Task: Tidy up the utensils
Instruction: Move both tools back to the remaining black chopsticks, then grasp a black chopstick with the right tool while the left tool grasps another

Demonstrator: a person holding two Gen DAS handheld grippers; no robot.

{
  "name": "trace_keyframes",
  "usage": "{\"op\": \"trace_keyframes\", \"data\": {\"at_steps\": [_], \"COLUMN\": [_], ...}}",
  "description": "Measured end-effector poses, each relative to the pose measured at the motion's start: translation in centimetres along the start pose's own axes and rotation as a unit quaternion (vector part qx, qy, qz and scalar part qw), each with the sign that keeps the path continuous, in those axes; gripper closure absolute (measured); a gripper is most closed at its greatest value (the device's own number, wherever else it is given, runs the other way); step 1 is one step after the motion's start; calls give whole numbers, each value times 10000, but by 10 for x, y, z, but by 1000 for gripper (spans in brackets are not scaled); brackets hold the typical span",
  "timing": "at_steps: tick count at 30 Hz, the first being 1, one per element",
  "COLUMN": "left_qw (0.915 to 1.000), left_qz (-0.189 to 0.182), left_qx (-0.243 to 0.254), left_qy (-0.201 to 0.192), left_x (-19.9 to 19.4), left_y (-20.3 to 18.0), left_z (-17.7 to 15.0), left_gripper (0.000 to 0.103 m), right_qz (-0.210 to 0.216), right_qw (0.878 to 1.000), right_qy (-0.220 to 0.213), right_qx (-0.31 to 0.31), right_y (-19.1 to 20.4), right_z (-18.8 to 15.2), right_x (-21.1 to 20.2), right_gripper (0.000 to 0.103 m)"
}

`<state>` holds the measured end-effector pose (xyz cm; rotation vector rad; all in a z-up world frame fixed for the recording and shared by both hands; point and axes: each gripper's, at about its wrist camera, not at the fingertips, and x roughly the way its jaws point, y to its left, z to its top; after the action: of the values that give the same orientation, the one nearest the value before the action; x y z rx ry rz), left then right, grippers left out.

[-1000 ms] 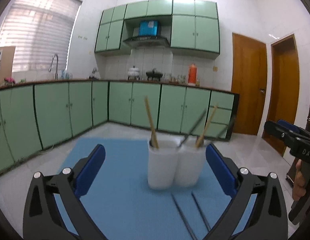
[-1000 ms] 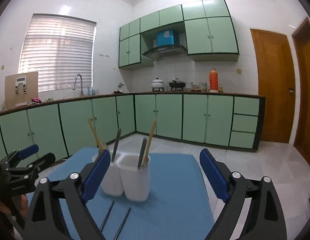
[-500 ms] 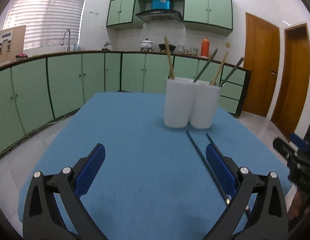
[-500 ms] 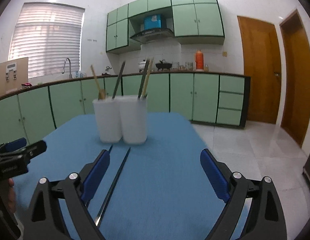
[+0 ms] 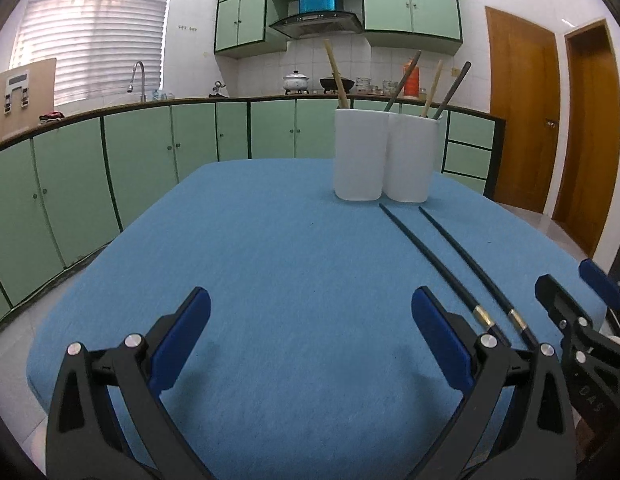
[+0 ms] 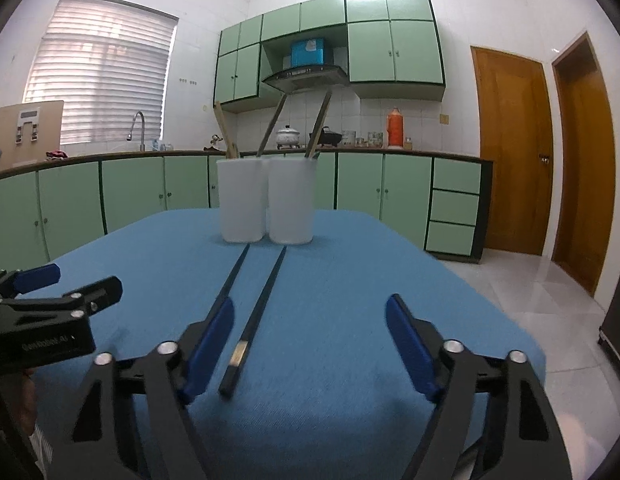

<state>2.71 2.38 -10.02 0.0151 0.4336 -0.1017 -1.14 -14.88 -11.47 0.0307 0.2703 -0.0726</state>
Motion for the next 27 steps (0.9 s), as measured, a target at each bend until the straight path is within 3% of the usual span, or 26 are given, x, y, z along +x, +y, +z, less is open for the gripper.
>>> {"op": "trace_keyframes", "data": {"at_steps": [15, 27], "left_qw": [9999, 9998], "left_qz": [37, 10], "left_qx": [-107, -176], "left_qy": [-77, -61], "left_x": [-8, -9], "left_y": [5, 7], "left_z": [-5, -8], "left_gripper": [5, 5], "right_qz": [-1, 59], "right_qw": [9998, 9995], "right_qy": [3, -72], "right_qx": [-204, -306], "right_y": [26, 37], "right_z": [-21, -25], "right_x": [2, 2], "right_gripper": [68, 90]}}
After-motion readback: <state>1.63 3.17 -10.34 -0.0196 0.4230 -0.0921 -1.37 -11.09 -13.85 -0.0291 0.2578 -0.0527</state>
